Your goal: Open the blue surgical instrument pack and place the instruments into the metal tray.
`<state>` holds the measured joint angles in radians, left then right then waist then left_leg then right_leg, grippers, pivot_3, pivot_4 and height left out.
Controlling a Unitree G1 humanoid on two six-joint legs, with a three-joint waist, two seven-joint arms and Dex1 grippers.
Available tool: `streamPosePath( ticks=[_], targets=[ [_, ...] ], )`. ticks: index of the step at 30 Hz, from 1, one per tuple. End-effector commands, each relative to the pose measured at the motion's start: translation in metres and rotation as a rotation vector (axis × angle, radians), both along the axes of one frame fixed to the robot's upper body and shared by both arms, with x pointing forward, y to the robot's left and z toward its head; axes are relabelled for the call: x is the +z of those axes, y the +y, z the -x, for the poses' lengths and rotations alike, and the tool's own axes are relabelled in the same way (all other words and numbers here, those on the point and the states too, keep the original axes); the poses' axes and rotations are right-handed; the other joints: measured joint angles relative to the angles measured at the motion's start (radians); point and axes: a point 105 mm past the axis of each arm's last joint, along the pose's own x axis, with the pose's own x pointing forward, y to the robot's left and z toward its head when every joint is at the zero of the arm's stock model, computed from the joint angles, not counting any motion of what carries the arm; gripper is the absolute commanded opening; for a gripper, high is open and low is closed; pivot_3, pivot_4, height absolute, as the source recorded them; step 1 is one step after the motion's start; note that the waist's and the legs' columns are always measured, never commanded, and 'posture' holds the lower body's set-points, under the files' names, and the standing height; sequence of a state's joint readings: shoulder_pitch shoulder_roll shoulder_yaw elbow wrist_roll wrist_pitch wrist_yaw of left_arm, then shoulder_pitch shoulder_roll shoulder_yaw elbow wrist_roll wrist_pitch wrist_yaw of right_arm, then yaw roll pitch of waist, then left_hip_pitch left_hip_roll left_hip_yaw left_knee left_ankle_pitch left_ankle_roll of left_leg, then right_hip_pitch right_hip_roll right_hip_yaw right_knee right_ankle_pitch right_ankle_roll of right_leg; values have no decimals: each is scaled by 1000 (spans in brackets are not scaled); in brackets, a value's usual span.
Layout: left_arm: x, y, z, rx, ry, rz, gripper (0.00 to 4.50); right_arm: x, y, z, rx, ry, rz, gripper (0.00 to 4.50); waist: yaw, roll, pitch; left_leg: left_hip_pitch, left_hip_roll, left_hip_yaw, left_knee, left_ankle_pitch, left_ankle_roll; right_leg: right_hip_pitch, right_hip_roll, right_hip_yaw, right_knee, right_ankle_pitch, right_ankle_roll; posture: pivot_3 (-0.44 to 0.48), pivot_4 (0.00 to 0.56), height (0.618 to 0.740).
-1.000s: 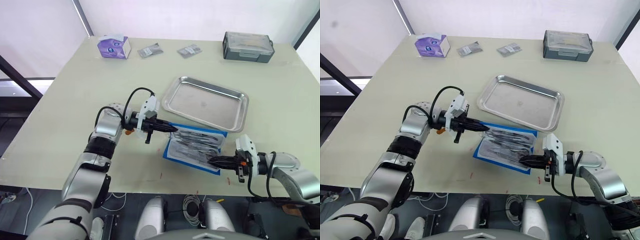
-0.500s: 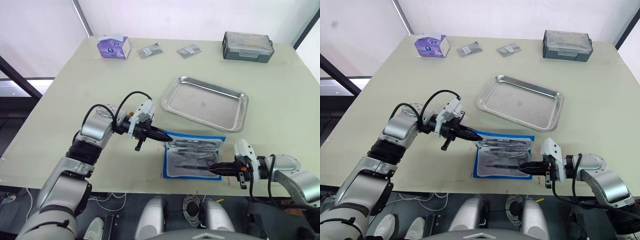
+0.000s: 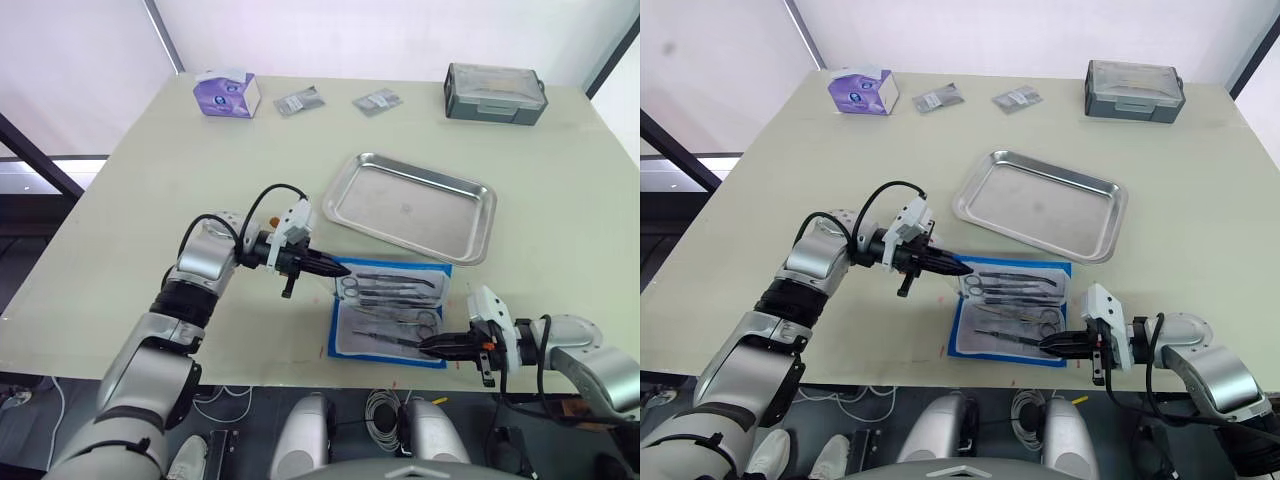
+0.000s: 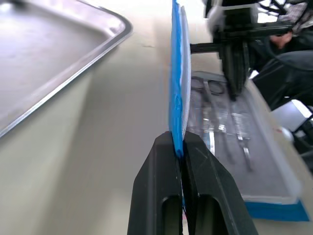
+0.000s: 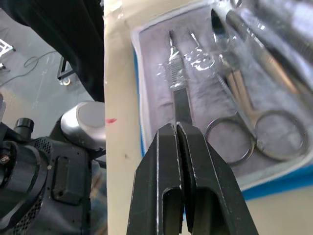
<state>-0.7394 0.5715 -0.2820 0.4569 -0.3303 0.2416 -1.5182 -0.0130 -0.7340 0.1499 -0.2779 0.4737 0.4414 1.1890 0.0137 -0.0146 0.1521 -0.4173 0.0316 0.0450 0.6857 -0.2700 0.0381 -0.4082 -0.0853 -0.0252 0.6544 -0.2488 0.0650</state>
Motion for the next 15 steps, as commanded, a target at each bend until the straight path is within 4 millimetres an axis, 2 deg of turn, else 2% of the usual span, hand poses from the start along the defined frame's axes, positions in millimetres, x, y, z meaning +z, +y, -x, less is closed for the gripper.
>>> streamPosePath(
  ticks=[1,15],
  targets=[
    [7,1,-14,62,-60,10,0,5,2,4,24,-37,-17,78,0,0,0,0,0,0,0,0,0,0,0,0,0,0,0,0,150,727],
    [-21,-8,-35,174,-106,-97,0,-2,0,6,13,-91,-10,78,1,0,0,0,0,1,0,0,0,0,0,0,0,0,0,0,150,727]
  ],
)
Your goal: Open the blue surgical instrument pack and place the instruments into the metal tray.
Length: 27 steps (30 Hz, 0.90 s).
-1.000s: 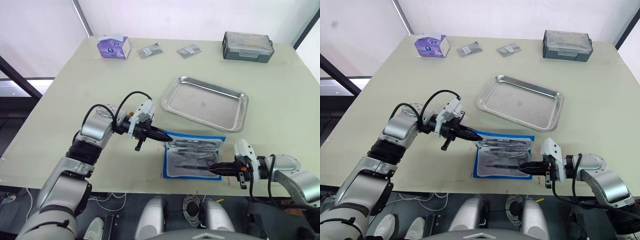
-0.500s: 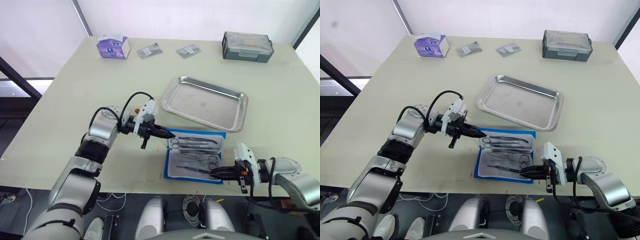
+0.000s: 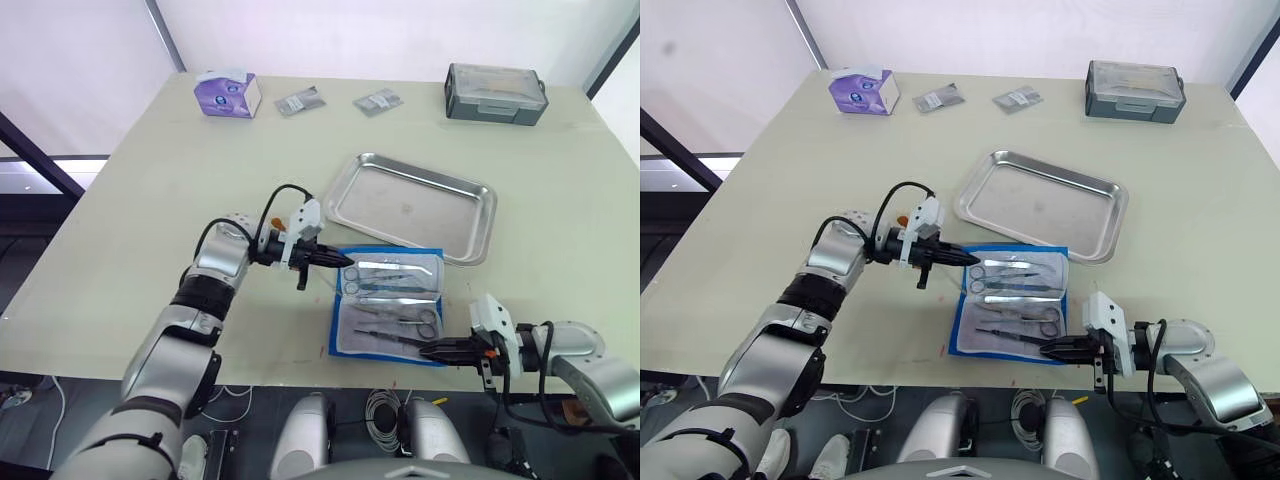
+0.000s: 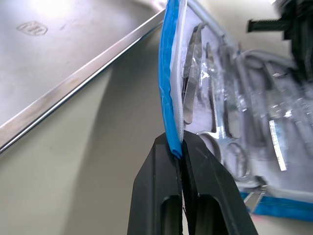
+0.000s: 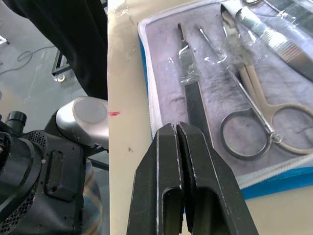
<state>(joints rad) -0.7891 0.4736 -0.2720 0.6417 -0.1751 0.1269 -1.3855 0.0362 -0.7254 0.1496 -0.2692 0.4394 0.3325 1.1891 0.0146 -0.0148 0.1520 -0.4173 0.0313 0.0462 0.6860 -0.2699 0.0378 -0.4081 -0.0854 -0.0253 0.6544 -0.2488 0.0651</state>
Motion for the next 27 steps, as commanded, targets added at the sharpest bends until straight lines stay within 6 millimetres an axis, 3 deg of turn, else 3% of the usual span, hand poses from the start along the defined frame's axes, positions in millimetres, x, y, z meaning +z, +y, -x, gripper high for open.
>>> streamPosePath(
  ticks=[1,8,16,19,24,26,27],
  targets=[
    [0,-2,-9,39,-51,-34,0,3,2,0,8,-36,-9,78,0,0,0,0,0,0,0,0,0,0,0,0,0,0,0,0,150,727],
    [-3,-4,-7,6,-83,-54,0,9,2,-3,-10,-84,-39,78,0,0,0,0,0,0,0,0,0,0,0,0,0,0,0,0,150,727],
    [-3,-2,-7,-4,-92,-58,0,43,-3,-16,-80,-199,-143,78,0,0,0,0,0,0,0,0,0,0,0,0,1,0,0,0,150,727],
    [-3,-2,-6,-10,-94,-58,0,51,-5,-17,-73,-201,-154,969,0,0,0,0,0,0,0,0,0,0,0,0,1,0,0,0,150,727],
    [-2,-3,-7,-19,-101,-56,0,65,-8,-30,-89,-286,-156,3177,0,0,0,0,0,0,0,0,0,0,0,0,1,0,0,0,150,727],
    [-1,-3,-8,-22,-106,-55,0,63,-11,-36,-89,-325,-125,4302,0,0,0,0,0,0,0,0,0,0,0,0,0,0,0,0,150,727],
    [-1,-4,-8,-23,-110,-54,0,62,-12,-39,-85,-341,-109,4419,0,0,0,0,0,0,0,0,0,0,0,0,0,0,0,0,150,727]
  ],
)
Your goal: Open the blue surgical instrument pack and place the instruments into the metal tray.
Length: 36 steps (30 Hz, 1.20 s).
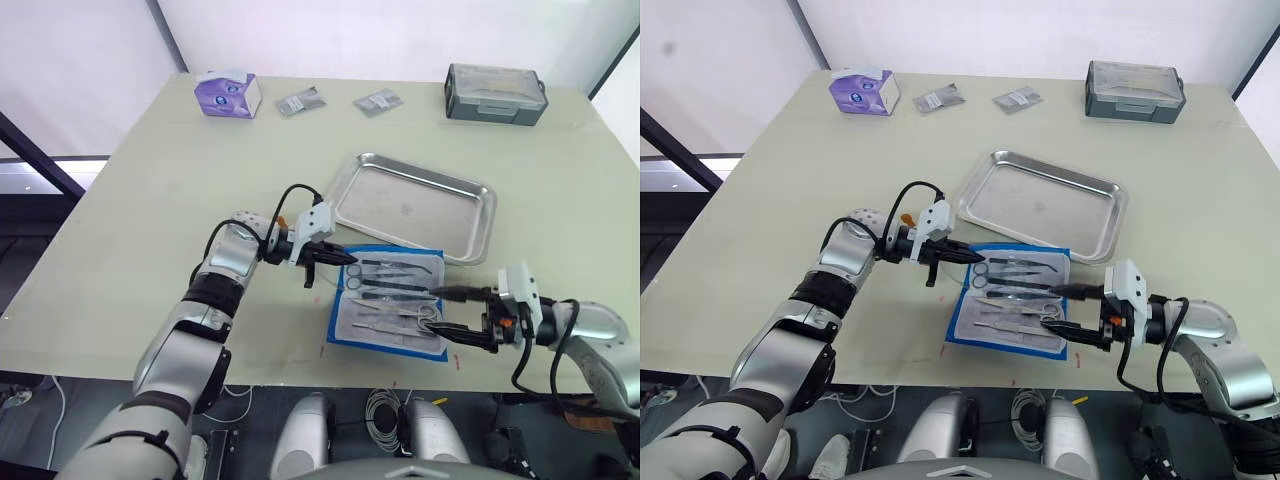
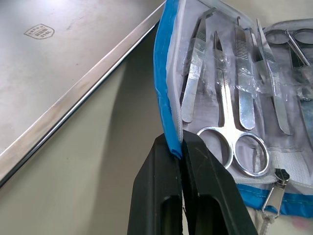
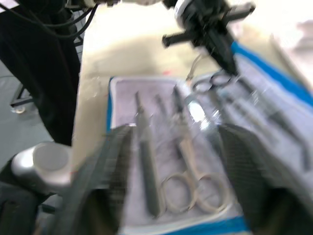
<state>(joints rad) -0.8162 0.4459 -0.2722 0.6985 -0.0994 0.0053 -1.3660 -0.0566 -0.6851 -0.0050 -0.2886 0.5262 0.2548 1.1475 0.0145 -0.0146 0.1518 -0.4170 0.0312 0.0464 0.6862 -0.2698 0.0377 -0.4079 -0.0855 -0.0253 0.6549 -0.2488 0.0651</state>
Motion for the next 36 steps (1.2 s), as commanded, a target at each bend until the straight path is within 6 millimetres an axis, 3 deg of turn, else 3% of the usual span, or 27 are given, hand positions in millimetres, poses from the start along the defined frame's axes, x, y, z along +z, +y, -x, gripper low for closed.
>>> streamPosePath(
  ticks=[1,15,23,24,26,27,28,31,36],
  targets=[
    [0,1,-2,3,-12,-5,0,1,-5,-9,-7,-90,45,4419,0,0,0,0,0,0,0,0,0,0,0,0,0,0,0,0,150,727],
    [3,-2,-9,-15,-46,-16,0,-27,-3,-27,31,-162,113,4419,-1,0,0,0,0,1,0,0,0,0,0,0,1,0,0,0,150,727],
    [16,-1,-12,9,-36,71,0,-30,-4,-31,11,-134,77,4419,-1,0,0,0,0,1,0,0,0,0,0,0,1,0,0,0,150,727],
    [19,-1,-11,8,-36,85,632,-29,-4,-31,10,-134,74,4500,-1,0,0,0,0,1,0,0,0,0,0,0,1,0,0,0,150,727],
    [24,0,-12,14,-50,111,1336,-28,-4,-31,10,-133,70,4500,-2,0,0,0,0,1,0,0,0,0,0,0,1,0,0,0,150,727],
    [25,0,-13,15,-61,115,1953,-28,-4,-31,11,-133,69,4500,-2,0,0,0,0,1,0,0,0,0,0,0,1,0,0,0,150,727],
    [26,1,-12,13,-71,114,2129,-27,-4,-31,11,-132,68,4500,-2,0,0,0,0,1,0,0,0,0,0,0,1,0,0,0,150,727],
    [25,3,-11,6,-77,107,3222,-27,-3,-31,13,-131,64,4500,-2,0,0,0,0,1,0,0,-1,0,0,0,1,0,0,0,150,727],
    [32,6,-14,26,-112,140,3222,-26,-2,-30,13,-131,58,4500,-2,0,0,0,0,1,0,0,0,0,0,0,1,0,0,0,150,727]
  ],
)
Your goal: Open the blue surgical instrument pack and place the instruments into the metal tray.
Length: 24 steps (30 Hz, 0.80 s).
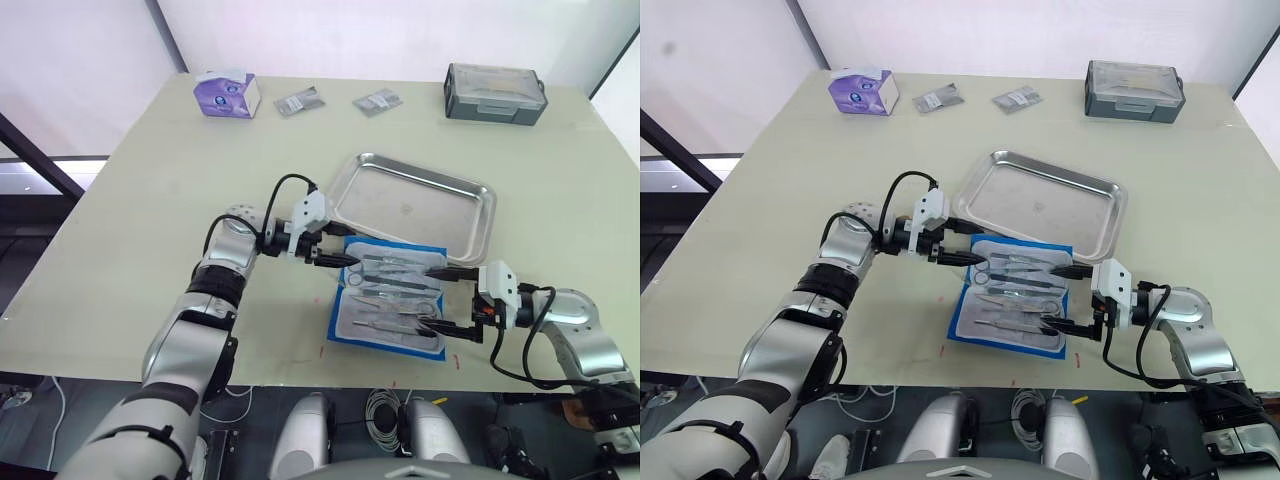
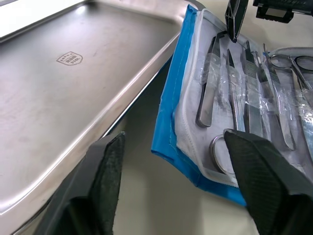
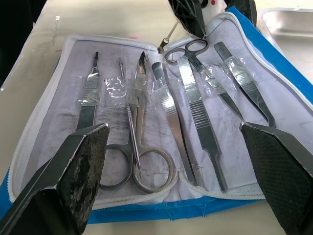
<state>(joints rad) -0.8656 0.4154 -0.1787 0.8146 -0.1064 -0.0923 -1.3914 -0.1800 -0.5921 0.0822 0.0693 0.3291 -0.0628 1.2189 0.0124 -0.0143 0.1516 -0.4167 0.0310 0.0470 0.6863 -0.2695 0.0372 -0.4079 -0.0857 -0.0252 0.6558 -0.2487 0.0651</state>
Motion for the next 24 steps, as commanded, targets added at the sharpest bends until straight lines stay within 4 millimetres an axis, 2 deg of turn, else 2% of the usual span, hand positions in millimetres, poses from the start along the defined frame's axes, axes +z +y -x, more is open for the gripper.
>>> streamPosePath(
  ticks=[1,5,12,16,24],
  targets=[
    [20,2,-4,15,-66,58,3222,12,1,-1,10,-34,-29,4500,0,0,0,0,0,0,0,0,0,0,0,0,0,0,0,0,150,727],
    [26,3,-4,11,-80,81,3222,13,1,-1,5,-36,-35,4500,0,0,0,0,0,0,0,0,0,0,0,0,0,0,0,0,150,727],
    [56,17,10,-40,-67,202,3222,25,-3,-1,-21,-32,-92,4500,-1,0,0,0,0,0,0,0,0,0,0,0,0,0,0,0,150,727],
    [60,22,26,-100,-114,200,3222,30,-2,-2,-43,-27,-129,4500,-1,0,0,0,1,0,0,0,0,0,0,0,0,0,0,0,150,727],
    [60,28,58,-185,-127,174,3222,24,-5,-4,-57,-27,-108,4500,0,0,0,0,1,0,0,0,0,0,0,0,0,0,0,0,150,727]
  ],
)
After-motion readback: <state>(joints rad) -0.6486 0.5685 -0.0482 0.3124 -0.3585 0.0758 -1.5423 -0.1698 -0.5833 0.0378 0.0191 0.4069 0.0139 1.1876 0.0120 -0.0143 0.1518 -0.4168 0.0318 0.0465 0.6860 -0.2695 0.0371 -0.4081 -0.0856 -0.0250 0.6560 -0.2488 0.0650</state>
